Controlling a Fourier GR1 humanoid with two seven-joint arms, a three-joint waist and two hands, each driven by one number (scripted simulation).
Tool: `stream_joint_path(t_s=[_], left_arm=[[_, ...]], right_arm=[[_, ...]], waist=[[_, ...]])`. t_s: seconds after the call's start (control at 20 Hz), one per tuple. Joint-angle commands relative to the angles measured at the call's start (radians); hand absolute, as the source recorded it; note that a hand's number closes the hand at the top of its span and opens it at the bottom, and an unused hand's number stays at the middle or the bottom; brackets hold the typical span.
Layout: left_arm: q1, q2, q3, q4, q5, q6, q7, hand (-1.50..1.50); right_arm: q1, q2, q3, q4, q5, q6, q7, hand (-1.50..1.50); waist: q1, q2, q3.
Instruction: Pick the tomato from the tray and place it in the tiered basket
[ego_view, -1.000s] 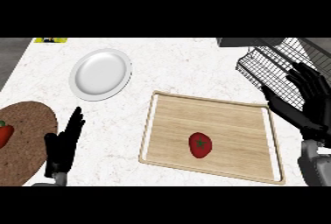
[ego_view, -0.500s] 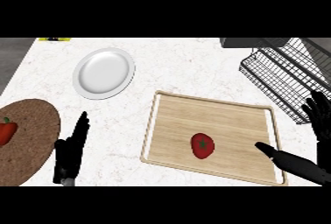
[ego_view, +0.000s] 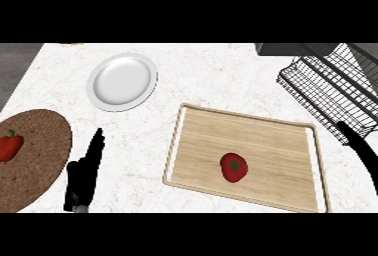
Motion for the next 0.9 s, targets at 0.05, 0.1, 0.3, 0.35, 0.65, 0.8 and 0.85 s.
stream_joint_path(t_s=[0.05,0.1,0.3,0.35,0.65,0.8,0.85], left_arm=[[-0.013,-0.014,0.007,0.055,0.006,-0.01,-0.01,0.0],[-0.029,-0.035,-0.025,0.023,-0.038,0.033,0.017,0.0],[-0.03,-0.014,-0.001,0.021,-0.011,-0.007,0.037,0.0],[0.002,0.0,-0.002,-0.021,-0.004,-0.017,0.028,0.0],[-0.005,-0.01,0.003,0.016,-0.011,-0.02,0.019,0.0],[-0.039,-0.029,0.003,0.035,-0.027,0.006,0.03,0.0],[0.024,-0.012,0.003,0.021,-0.014,-0.026,-0.026,0.0]], right_arm=[[-0.076,-0.055,0.124,-0.144,0.219,0.061,0.351,-1.5],[-0.145,-0.002,0.169,-0.093,0.283,0.059,0.401,-1.5],[-0.269,0.132,0.287,-0.057,0.411,0.141,0.567,-1.5],[-0.294,0.172,0.341,-0.011,0.463,0.153,0.576,-1.5],[-0.409,0.299,0.375,0.145,0.513,0.309,0.642,-1.5],[-0.418,0.334,0.387,0.207,0.509,0.365,0.669,-1.5],[-0.413,0.369,0.419,0.211,0.537,0.37,0.692,-1.5]], waist=[[-0.001,0.004,-0.001],[0.013,0.006,0.001],[0.011,0.005,0.003],[0.025,0.004,0.002],[0.017,0.006,0.003],[0.009,0.007,0.003],[0.013,0.004,0.003]])
